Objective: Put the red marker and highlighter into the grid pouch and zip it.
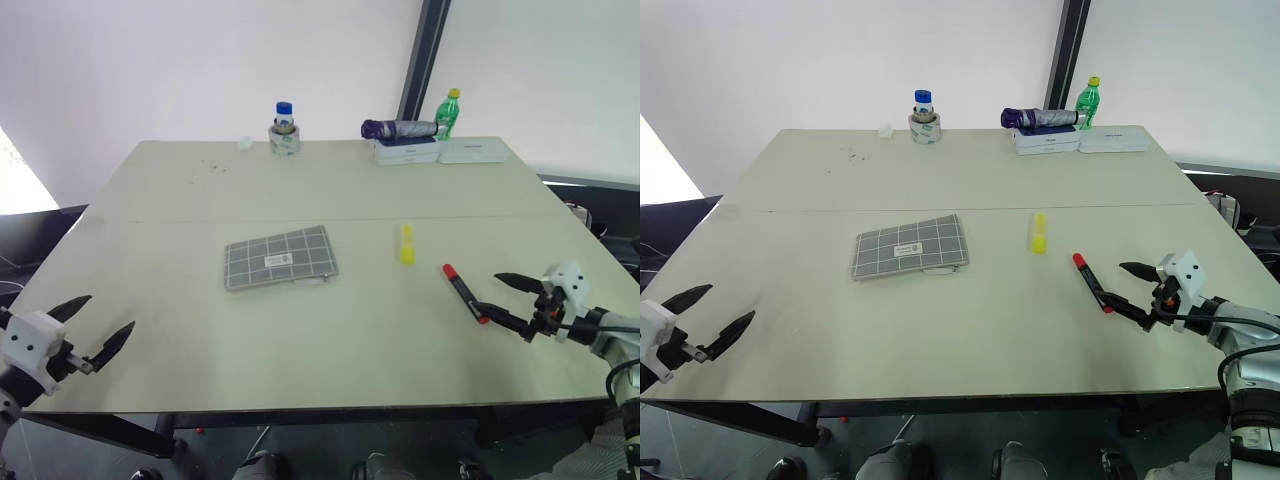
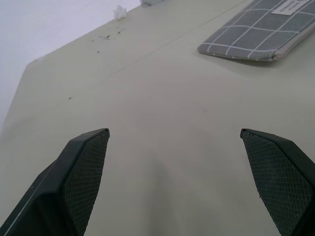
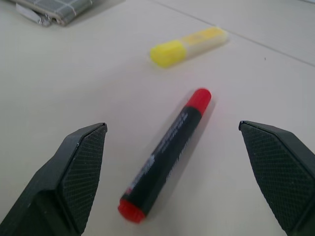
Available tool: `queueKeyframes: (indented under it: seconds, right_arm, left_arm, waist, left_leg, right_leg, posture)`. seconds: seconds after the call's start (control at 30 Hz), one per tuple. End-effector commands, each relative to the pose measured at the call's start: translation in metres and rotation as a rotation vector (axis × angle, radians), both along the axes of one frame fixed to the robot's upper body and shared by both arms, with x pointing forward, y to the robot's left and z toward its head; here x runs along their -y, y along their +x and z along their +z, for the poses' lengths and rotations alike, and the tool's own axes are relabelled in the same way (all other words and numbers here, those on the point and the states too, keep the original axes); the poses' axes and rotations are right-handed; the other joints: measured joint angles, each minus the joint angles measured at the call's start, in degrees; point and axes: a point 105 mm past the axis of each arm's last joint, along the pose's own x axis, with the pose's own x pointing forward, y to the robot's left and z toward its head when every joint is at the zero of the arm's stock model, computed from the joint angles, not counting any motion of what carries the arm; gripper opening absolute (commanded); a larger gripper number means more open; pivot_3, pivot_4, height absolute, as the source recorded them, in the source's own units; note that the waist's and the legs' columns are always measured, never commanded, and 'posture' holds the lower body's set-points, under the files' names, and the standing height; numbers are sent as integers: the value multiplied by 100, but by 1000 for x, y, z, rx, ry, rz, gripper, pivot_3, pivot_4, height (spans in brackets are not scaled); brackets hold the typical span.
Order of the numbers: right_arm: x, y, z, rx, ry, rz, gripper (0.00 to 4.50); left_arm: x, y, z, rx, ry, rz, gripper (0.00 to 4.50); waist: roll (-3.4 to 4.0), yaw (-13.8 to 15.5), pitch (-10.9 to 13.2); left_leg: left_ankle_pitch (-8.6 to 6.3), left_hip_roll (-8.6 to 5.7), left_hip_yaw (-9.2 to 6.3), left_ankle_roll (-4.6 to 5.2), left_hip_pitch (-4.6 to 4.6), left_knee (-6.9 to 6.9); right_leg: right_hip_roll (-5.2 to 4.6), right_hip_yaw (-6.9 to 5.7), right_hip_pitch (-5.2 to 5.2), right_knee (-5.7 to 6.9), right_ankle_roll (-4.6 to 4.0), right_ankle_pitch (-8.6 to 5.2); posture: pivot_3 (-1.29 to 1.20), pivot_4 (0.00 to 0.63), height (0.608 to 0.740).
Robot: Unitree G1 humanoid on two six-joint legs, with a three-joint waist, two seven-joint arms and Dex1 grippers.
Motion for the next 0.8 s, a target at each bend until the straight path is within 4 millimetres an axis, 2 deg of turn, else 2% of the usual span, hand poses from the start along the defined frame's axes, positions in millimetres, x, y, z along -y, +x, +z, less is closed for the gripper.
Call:
queueKeyframes:
  seconds: [0.03,0.13,0.27,0.37,0.47,0.57,0.63,0.73,0.8]
  right_arm:
    - [-20,9,21,90,34,36,4467]
    - [-45,22,33,157,83,58,3669]
    - [-87,42,44,227,109,98,1661]
    - [-134,67,35,250,24,99,81]
    - [-168,91,35,279,19,35,81]
    - [-187,102,27,292,-57,12,81]
    - [-194,111,22,287,-91,-29,81]
    - [-196,120,2,303,-269,-68,81]
    - [-197,123,-3,301,-278,-94,81]
  left_arm:
    - [4,12,16,56,71,-30,4500]
    - [13,30,18,74,124,-71,4500]
    - [25,56,22,117,191,-104,4500]
    - [45,81,19,135,359,-188,4500]
    - [60,99,15,139,481,-261,4500]
    - [75,105,7,142,623,-362,4500]
    - [82,108,2,140,703,-424,4500]
    - [91,109,-4,148,807,-503,4500]
    - [97,108,-7,160,841,-543,4500]
  waist:
    - [0,2,0]
    - [0,-10,0]
    - [2,-14,-1]
    - [2,-22,-1]
    - [1,-25,-1]
    - [2,-4,-1]
    - [1,-3,-1]
    - [1,-5,-1]
    - [2,-17,-1]
  left_leg:
    - [0,0,-1,0,0,0]
    - [1,0,0,0,0,1]
    - [2,0,4,-2,0,0]
    - [16,0,10,-23,-2,1]
    - [29,-3,21,-44,-6,2]
    - [30,-11,36,-44,-19,3]
    - [29,-10,48,-44,-23,3]
    - [31,-14,55,-46,-23,4]
    - [33,-13,54,-49,-21,4]
  right_leg:
    - [0,-1,1,0,-1,1]
    - [2,-1,2,0,-1,2]
    - [12,-2,0,4,-1,3]
    - [15,-2,-5,13,-1,3]
    - [16,-1,-18,27,0,3]
    - [14,4,-39,39,4,1]
    - [12,5,-41,38,11,-4]
    - [12,5,-46,46,11,-5]
    - [12,6,-48,53,11,-5]
  posture:
    - [0,150,740]
    - [0,150,740]
    - [0,150,740]
    - [0,150,740]
    - [0,150,740]
    - [0,150,740]
    - [0,150,740]
    - [0,150,740]
    - [0,150,740]
